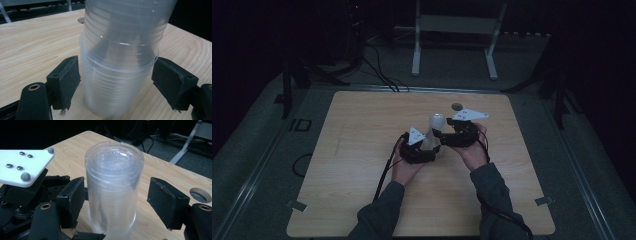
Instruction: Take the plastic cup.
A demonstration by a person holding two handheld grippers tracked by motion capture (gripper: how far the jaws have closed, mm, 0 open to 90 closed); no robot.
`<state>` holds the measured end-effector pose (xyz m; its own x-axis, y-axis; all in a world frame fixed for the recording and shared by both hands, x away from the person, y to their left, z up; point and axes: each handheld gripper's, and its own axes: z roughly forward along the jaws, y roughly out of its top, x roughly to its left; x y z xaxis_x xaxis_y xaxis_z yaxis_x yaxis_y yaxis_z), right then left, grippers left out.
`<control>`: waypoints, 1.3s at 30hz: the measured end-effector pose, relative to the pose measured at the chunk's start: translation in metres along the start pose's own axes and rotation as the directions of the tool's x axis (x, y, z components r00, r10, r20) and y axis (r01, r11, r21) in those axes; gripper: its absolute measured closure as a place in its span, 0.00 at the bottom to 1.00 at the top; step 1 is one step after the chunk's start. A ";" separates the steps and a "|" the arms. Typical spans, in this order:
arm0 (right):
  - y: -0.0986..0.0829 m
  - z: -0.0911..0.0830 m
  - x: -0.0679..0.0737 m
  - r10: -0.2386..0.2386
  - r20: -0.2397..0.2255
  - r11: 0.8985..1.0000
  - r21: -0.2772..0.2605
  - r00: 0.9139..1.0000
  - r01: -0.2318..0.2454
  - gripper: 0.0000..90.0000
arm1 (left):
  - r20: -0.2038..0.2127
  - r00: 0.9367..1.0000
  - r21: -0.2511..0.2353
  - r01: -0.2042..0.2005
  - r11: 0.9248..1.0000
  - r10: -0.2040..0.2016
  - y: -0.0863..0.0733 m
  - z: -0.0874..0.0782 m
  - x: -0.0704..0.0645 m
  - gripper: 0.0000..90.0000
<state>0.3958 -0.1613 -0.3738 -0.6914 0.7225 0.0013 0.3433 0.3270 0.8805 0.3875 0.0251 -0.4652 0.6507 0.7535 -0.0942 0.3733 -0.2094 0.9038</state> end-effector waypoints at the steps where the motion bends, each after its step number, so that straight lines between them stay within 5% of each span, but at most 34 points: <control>1: 0.001 0.001 0.000 0.002 -0.001 1.000 -0.002 1.000 -0.002 0.33 | 0.003 1.000 -0.003 0.003 1.000 -0.003 0.000 0.000 0.000 0.25; 39: 0.013 0.016 0.003 0.000 -0.009 1.000 0.005 1.000 0.000 0.42 | -0.013 1.000 -0.039 -0.017 0.999 0.017 -0.001 0.012 -0.001 0.23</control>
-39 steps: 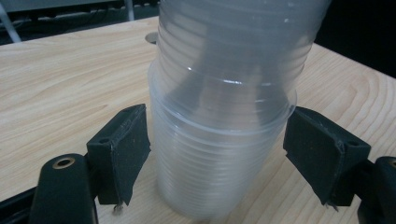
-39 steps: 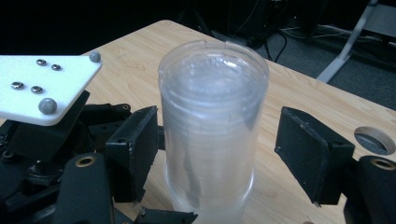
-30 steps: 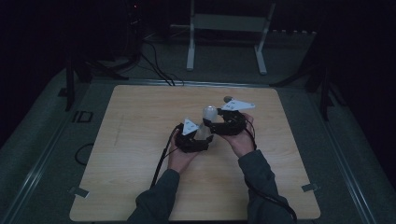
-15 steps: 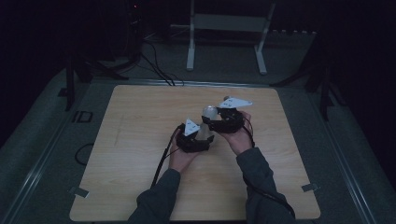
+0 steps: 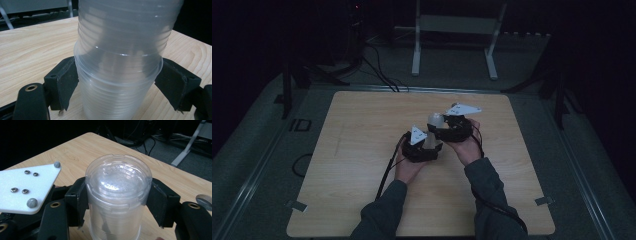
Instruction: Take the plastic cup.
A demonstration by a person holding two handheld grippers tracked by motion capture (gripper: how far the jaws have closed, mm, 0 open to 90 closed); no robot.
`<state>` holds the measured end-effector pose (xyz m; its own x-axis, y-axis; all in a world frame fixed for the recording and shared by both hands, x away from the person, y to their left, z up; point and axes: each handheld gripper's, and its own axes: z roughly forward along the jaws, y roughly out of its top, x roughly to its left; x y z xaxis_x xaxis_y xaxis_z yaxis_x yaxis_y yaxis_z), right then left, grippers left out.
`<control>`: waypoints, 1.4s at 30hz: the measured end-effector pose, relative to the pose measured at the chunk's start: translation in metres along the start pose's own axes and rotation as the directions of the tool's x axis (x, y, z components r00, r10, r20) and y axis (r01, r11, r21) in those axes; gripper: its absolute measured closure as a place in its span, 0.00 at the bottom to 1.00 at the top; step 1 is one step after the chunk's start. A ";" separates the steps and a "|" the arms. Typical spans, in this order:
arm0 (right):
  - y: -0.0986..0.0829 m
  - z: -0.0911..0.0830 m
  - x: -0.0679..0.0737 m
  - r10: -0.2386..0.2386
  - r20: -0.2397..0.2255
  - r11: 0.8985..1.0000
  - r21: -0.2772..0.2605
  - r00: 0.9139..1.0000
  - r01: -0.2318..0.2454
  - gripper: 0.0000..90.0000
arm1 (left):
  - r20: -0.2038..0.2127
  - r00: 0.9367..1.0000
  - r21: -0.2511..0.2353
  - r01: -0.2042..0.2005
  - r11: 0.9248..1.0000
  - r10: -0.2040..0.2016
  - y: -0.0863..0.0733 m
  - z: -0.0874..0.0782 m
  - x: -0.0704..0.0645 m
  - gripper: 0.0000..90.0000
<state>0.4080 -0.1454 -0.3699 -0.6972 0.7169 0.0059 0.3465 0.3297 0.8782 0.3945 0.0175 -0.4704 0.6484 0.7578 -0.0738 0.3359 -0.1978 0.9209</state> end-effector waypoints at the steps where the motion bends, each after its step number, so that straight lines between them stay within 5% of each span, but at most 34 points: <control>1: 0.000 0.000 0.000 0.001 0.000 1.000 0.000 1.000 -0.001 0.42 | -0.003 1.000 0.000 -0.001 1.000 0.001 0.000 0.000 0.000 0.23; 42: 0.026 -0.023 -0.001 0.006 0.004 0.996 -0.089 1.000 -0.005 0.44 | -0.004 1.000 0.005 -0.023 1.000 0.023 -0.001 -0.003 -0.003 0.23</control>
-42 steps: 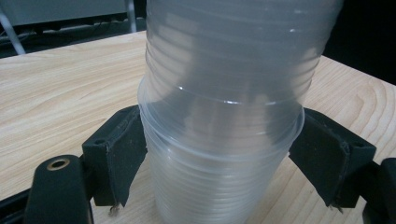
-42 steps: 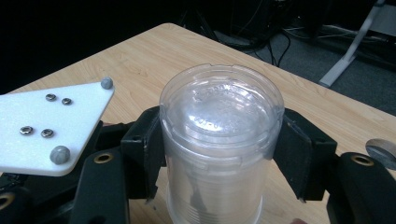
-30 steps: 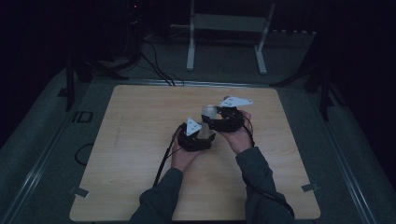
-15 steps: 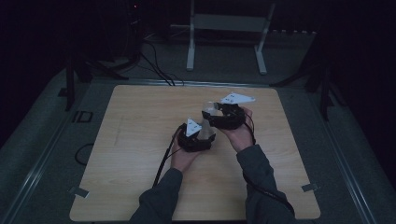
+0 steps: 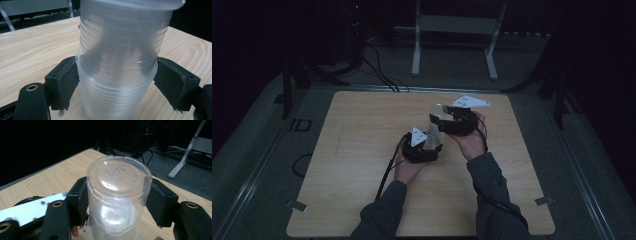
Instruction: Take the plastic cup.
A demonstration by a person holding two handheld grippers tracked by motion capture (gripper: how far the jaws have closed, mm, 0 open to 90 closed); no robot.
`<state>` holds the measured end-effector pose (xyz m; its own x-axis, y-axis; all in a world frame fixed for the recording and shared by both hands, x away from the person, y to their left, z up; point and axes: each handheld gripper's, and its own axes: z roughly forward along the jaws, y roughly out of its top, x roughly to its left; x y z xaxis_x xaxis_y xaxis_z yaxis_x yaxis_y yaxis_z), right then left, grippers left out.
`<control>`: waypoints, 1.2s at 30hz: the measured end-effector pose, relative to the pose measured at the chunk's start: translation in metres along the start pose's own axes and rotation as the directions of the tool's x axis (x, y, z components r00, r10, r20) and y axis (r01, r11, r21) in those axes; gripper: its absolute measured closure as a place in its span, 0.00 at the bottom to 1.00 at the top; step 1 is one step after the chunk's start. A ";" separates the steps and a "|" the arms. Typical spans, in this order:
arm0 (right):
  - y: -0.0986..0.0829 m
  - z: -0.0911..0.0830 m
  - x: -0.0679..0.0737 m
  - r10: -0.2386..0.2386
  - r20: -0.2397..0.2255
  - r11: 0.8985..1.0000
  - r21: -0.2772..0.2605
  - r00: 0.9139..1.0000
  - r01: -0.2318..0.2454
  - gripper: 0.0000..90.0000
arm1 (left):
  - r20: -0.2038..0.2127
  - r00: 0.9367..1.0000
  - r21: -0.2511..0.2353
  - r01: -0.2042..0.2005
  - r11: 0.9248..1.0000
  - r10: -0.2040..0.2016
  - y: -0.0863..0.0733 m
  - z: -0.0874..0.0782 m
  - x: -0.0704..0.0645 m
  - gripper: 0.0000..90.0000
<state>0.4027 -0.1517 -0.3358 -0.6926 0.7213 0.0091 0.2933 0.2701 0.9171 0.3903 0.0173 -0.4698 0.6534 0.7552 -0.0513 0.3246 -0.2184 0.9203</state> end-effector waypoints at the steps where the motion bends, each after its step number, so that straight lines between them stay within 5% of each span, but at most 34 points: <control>1: 0.001 -0.001 0.000 -0.001 0.000 1.000 -0.002 1.000 0.001 0.44 | -0.001 1.000 0.001 -0.002 1.000 0.002 0.000 0.000 0.000 0.23; 36: 0.014 -0.027 0.001 -0.003 0.004 0.996 -0.094 1.000 0.004 0.45 | -0.012 1.000 -0.047 0.006 0.999 -0.007 0.007 -0.026 -0.003 0.22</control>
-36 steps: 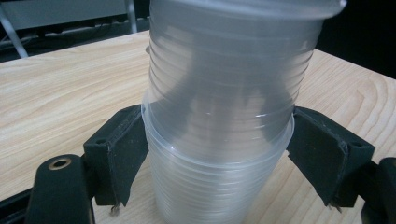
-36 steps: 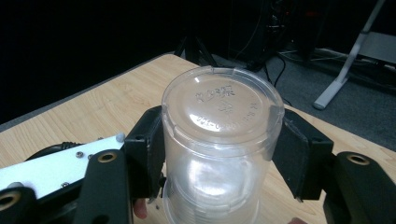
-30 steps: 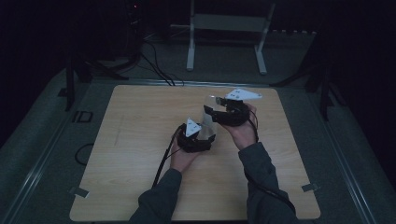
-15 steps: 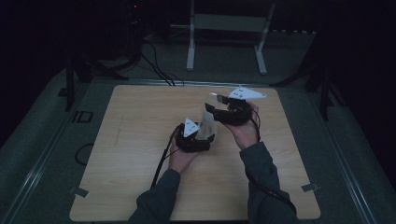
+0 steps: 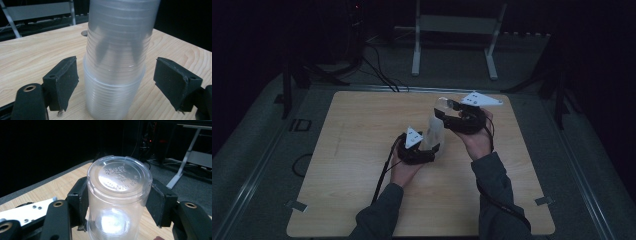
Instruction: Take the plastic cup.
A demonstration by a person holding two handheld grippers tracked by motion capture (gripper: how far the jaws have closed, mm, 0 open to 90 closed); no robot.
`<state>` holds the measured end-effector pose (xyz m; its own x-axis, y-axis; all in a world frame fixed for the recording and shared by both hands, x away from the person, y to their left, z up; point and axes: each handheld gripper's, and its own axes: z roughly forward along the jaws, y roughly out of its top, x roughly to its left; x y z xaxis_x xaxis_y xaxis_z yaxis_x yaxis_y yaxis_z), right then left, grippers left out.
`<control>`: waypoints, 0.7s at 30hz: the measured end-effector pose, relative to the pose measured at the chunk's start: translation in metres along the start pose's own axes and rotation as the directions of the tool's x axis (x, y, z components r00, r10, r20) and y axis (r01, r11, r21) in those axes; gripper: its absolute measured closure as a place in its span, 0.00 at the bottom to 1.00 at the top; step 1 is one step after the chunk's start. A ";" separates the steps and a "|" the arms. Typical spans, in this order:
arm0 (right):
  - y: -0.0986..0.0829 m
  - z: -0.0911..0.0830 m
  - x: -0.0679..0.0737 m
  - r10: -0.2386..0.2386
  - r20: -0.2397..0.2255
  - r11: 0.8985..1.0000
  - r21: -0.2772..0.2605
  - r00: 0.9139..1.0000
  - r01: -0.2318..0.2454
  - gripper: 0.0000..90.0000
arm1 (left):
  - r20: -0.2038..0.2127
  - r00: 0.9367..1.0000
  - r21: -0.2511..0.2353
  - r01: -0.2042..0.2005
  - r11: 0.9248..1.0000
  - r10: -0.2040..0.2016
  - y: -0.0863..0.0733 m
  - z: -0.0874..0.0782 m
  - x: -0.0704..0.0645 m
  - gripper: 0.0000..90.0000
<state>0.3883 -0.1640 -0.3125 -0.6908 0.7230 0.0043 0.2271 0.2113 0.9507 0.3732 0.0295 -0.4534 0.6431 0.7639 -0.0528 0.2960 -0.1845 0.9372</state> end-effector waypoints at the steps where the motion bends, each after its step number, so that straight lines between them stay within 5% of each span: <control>1: 0.000 -0.001 0.000 -0.002 0.002 1.000 -0.004 1.000 0.002 0.45 | 0.001 1.000 -0.004 -0.002 1.000 0.002 0.000 -0.001 -0.001 0.22; 21: -0.003 -0.030 -0.008 -0.011 0.036 1.000 -0.027 0.999 0.012 0.45 | 0.008 1.000 -0.039 -0.022 0.999 0.022 0.007 -0.020 -0.007 0.22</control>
<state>0.3723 -0.1898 -0.3065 -0.6684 0.7437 -0.0169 0.2003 0.2018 0.9587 0.3564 0.0347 -0.4394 0.6550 0.7549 -0.0347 0.2538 -0.1765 0.9510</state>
